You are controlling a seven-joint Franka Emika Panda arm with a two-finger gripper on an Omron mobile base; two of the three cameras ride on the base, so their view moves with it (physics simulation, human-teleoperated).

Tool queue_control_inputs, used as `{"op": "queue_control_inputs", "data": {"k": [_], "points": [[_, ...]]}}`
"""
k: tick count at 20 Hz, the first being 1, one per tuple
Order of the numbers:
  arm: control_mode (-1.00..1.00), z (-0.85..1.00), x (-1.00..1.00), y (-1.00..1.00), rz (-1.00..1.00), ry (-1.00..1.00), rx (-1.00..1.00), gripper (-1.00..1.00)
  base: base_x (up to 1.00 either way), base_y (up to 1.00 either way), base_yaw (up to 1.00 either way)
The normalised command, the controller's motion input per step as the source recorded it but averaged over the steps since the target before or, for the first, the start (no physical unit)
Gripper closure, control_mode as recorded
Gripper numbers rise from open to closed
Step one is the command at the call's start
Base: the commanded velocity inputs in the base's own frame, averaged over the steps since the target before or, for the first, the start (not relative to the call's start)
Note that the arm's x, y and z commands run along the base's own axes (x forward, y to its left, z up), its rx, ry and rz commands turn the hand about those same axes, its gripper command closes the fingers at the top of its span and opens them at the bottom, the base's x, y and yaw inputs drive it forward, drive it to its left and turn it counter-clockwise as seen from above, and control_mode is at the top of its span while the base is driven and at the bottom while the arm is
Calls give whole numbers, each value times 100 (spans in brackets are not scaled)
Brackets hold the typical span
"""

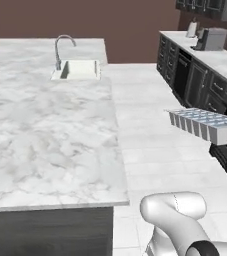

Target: Open the freezer door, pick up the ice cube tray from the freezer, and place it on the dining counter.

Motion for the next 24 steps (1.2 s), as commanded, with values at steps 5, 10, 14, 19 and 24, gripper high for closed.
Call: {"op": "queue_control_inputs", "data": {"k": [5, 10, 14, 19, 24], "points": [[100, 0, 0, 0, 0, 0, 0, 100, 40, -77, 33], [100, 0, 0, 0, 0, 0, 0, 100, -49, 75, 15], [100, 0, 0, 0, 0, 0, 0, 100, -61, 100, 18], [100, 0, 0, 0, 0, 0, 0, 100, -11, 100, 26], [100, 0, 0, 0, 0, 0, 0, 100, 54, 86, 36]]}}
